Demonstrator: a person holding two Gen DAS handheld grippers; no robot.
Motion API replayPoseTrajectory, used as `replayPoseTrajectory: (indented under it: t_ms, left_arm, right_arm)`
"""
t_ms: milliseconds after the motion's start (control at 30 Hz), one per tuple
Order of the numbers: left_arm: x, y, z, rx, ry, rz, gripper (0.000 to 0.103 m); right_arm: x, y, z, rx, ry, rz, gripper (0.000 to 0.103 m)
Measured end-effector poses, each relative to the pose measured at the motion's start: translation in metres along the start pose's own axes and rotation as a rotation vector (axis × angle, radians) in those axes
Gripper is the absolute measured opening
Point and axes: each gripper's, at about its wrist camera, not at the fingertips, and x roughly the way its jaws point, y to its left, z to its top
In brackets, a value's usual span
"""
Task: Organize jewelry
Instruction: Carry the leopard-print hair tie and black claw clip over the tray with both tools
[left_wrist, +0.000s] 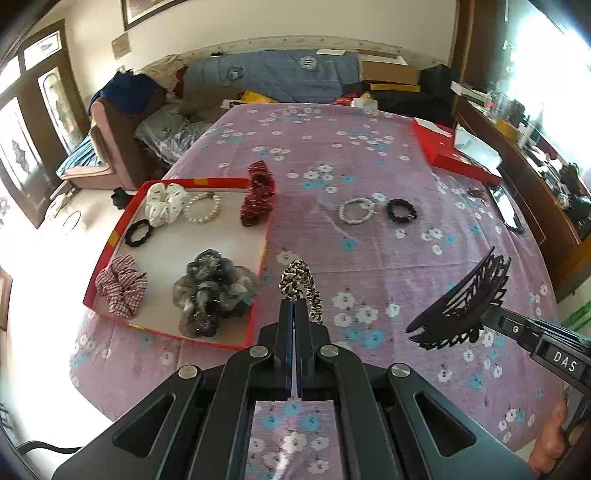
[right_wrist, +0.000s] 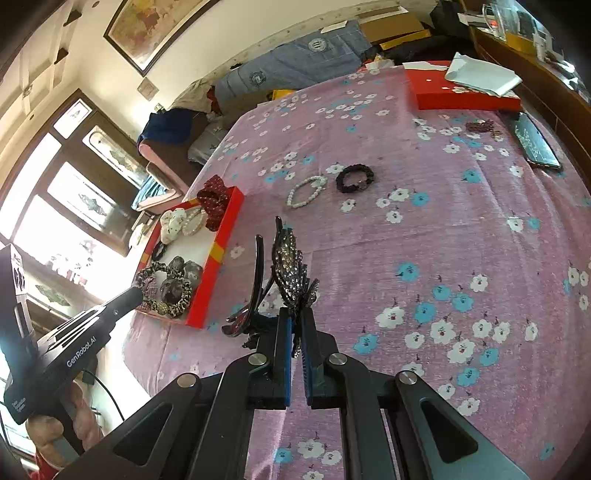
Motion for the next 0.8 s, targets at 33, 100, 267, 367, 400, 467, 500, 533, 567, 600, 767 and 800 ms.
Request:
replayPoseTrajectory:
  t_ms: [33, 100, 267, 367, 400, 467, 500, 533, 567, 600, 767, 800]
  left_arm:
    - [0.001, 0.003, 0.000, -0.007, 0.001, 0.005, 0.001]
    - [0.002, 0.009, 0.000, -0.021, 0.004, 0.014, 0.001]
    - [0.003, 0.023, -0.001, -0.050, 0.010, 0.037, 0.001]
    - [0.004, 0.032, -0.001, -0.071, 0.013, 0.054, 0.001]
    - [0.004, 0.035, -0.001, -0.076, 0.014, 0.059, 0.001]
    - [0.004, 0.042, -0.001, -0.088, 0.016, 0.073, 0.001]
    - [0.004, 0.046, -0.001, -0.093, 0.016, 0.077, 0.001]
    - [0.004, 0.049, -0.001, -0.099, 0.016, 0.082, 0.001]
    - [0.003, 0.054, -0.001, -0.107, 0.014, 0.088, 0.001]
    - [0.002, 0.059, -0.001, -0.114, 0.012, 0.094, 0.001]
    - [-0.003, 0.085, -0.002, -0.160, 0.005, 0.115, 0.001]
    - [-0.003, 0.091, -0.002, -0.171, 0.002, 0.116, 0.001]
  right_arm:
    - [0.001, 0.001, 0.001, -0.004, 0.003, 0.003, 0.006]
    - [0.003, 0.004, 0.002, -0.010, 0.007, 0.007, 0.006]
    - [0.007, 0.009, 0.005, -0.024, 0.016, 0.019, 0.006]
    - [0.010, 0.013, 0.007, -0.031, 0.024, 0.027, 0.006]
    - [0.012, 0.015, 0.008, -0.033, 0.027, 0.030, 0.006]
    - [0.015, 0.018, 0.009, -0.041, 0.033, 0.035, 0.006]
    - [0.017, 0.020, 0.010, -0.045, 0.036, 0.039, 0.006]
    - [0.019, 0.023, 0.011, -0.050, 0.040, 0.043, 0.006]
    - [0.021, 0.026, 0.012, -0.055, 0.043, 0.048, 0.006]
    - [0.022, 0.028, 0.013, -0.060, 0.045, 0.051, 0.006]
    - [0.031, 0.044, 0.019, -0.089, 0.057, 0.072, 0.006]
    - [0.032, 0.047, 0.020, -0.094, 0.058, 0.075, 0.006]
